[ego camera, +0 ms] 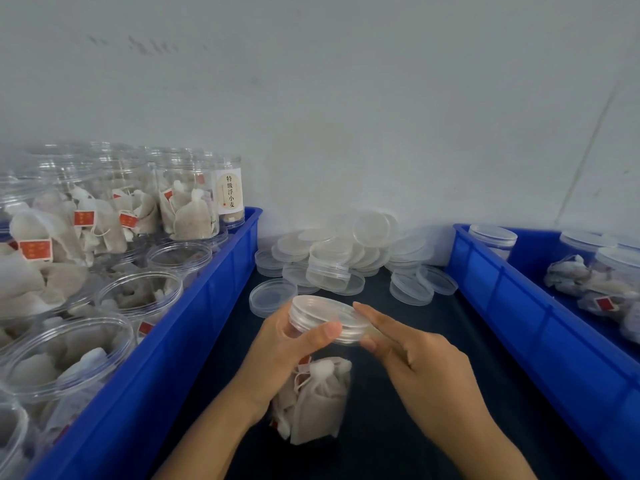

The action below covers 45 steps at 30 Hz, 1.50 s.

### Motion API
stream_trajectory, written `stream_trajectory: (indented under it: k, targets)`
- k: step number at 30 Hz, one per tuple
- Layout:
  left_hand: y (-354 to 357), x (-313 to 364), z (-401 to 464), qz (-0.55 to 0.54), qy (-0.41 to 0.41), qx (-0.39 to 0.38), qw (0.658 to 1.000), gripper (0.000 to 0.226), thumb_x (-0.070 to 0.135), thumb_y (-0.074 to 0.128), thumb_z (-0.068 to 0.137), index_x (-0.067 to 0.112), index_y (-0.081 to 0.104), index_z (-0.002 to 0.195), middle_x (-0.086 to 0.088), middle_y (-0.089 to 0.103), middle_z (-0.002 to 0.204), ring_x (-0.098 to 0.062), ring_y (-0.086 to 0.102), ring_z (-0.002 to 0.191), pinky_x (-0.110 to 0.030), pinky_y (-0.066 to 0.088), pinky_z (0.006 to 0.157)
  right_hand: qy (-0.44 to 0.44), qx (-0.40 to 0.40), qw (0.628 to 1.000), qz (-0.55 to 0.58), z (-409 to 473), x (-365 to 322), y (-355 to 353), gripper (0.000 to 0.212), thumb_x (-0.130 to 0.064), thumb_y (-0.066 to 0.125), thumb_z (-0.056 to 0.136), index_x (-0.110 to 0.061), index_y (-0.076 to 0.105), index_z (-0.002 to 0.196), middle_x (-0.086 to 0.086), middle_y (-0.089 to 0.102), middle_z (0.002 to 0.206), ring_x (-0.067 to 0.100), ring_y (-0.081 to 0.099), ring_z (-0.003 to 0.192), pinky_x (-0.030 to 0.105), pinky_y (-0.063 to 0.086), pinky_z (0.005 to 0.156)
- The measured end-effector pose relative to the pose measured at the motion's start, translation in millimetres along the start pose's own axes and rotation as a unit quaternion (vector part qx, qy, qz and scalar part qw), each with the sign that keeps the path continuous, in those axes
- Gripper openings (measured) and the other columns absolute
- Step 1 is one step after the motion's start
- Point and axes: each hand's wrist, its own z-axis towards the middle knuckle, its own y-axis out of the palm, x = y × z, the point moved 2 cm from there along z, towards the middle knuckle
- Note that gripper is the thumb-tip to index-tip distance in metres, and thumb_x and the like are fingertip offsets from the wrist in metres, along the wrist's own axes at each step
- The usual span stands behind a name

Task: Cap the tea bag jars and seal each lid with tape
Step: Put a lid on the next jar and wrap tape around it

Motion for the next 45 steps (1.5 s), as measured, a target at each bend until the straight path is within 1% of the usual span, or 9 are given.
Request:
stream_trajectory:
  k: [5, 8, 12, 16, 20, 23, 26, 32, 45]
  targets:
    - [7, 6, -7, 0.085, 0.049, 0.079, 0.992, 0.053, 0.062, 0.060, 0.079, 0.032, 0.047, 0.121, 0.011, 0.058, 0.113, 0.005, 0.061, 0.097, -0.008, 0.048, 0.072, -0.005, 0.033, 0.999, -0.009, -1, -6, 1, 0.067, -0.071, 0.009, 0.074, -0.060, 0.031, 0.136, -0.054, 0.039, 0.074, -0.020, 0.047, 0.073, 0.015, 0.034, 0.050]
    - [21, 12, -18, 0.212, 0.134, 0.185, 0.950, 0.036, 0.054, 0.031, 0.096, 0.033, 0.043, 0.121, 0.014, 0.053, 0.115, 0.001, 0.060, 0.098, -0.013, 0.050, 0.077, -0.016, 0.064, 0.998, 0.002, -4, -5, 5, 0.058, -0.066, 0.014, 0.083, -0.057, 0.031, 0.138, -0.026, 0.054, 0.065, -0.011, 0.050, 0.072, 0.016, 0.032, 0.050]
    - [30, 11, -24, 0.287, 0.087, 0.211, 0.930, 0.089, 0.080, 0.039, 0.071, 0.034, 0.024, 0.146, 0.015, 0.045, 0.141, -0.005, 0.051, 0.121, -0.027, 0.049, 0.095, -0.015, 0.068, 0.997, 0.037, -7, -4, 11, 0.045, -0.043, 0.033, 0.098, -0.060, 0.021, 0.137, -0.019, 0.045, 0.061, -0.007, 0.051, 0.070, 0.014, 0.036, 0.054]
    - [21, 10, -18, 0.245, 0.061, 0.222, 0.942, 0.086, 0.085, 0.060, 0.048, 0.052, 0.034, 0.123, 0.029, 0.053, 0.109, 0.001, 0.057, 0.099, -0.017, 0.045, 0.078, -0.042, 0.055, 0.997, 0.027, -8, -11, 13, 0.049, -0.042, 0.026, 0.098, -0.064, 0.007, 0.137, -0.028, 0.047, 0.084, -0.005, 0.053, 0.080, 0.014, 0.044, 0.068]
    - [13, 6, -16, 0.190, 0.060, 0.220, 0.955, 0.075, 0.085, 0.066, 0.043, 0.059, 0.039, 0.109, 0.031, 0.055, 0.103, 0.013, 0.054, 0.095, -0.012, 0.042, 0.074, 0.038, -0.004, 0.988, 0.148, -3, -1, 13, 0.047, -0.055, 0.032, 0.093, -0.062, 0.019, 0.137, -0.020, 0.056, 0.069, -0.005, 0.057, 0.066, 0.016, 0.043, 0.065]
    - [10, 1, -15, 0.171, 0.061, 0.215, 0.960, 0.085, 0.083, 0.067, 0.040, 0.058, 0.041, 0.117, 0.030, 0.055, 0.110, 0.011, 0.054, 0.100, -0.013, 0.044, 0.078, 0.152, -0.085, 0.957, 0.232, -3, 3, 12, 0.042, -0.068, 0.038, 0.084, -0.040, 0.044, 0.115, -0.010, 0.057, 0.074, 0.004, 0.057, 0.072, 0.031, 0.051, 0.075]
    - [9, -2, -14, 0.169, 0.056, 0.202, 0.963, 0.097, 0.084, 0.068, 0.038, 0.055, 0.038, 0.126, 0.029, 0.053, 0.113, 0.009, 0.053, 0.102, -0.012, 0.042, 0.078, 0.198, -0.078, 0.949, 0.232, -4, 4, 12, 0.042, -0.067, 0.041, 0.085, -0.028, 0.049, 0.095, -0.006, 0.058, 0.078, 0.007, 0.055, 0.070, 0.030, 0.048, 0.069]
    - [2, -3, -8, 0.141, 0.052, 0.165, 0.975, 0.091, 0.076, 0.076, 0.040, 0.043, 0.052, 0.121, 0.023, 0.065, 0.106, 0.008, 0.060, 0.100, -0.022, 0.053, 0.086, 0.118, -0.026, 0.992, 0.041, -2, 3, -1, 0.047, -0.061, 0.031, 0.093, -0.024, 0.050, 0.070, -0.006, 0.049, 0.059, 0.005, 0.045, 0.053, 0.020, 0.032, 0.054]
    - [1, 1, -10, 0.041, 0.056, 0.043, 0.997, 0.078, 0.046, 0.085, 0.050, 0.026, 0.057, 0.120, 0.010, 0.071, 0.108, -0.007, 0.067, 0.102, -0.020, 0.055, 0.081, 0.092, -0.042, 0.995, 0.013, 0, 7, -5, 0.044, -0.060, 0.027, 0.093, -0.022, 0.047, 0.081, -0.002, 0.054, 0.075, 0.011, 0.051, 0.069, 0.026, 0.042, 0.065]
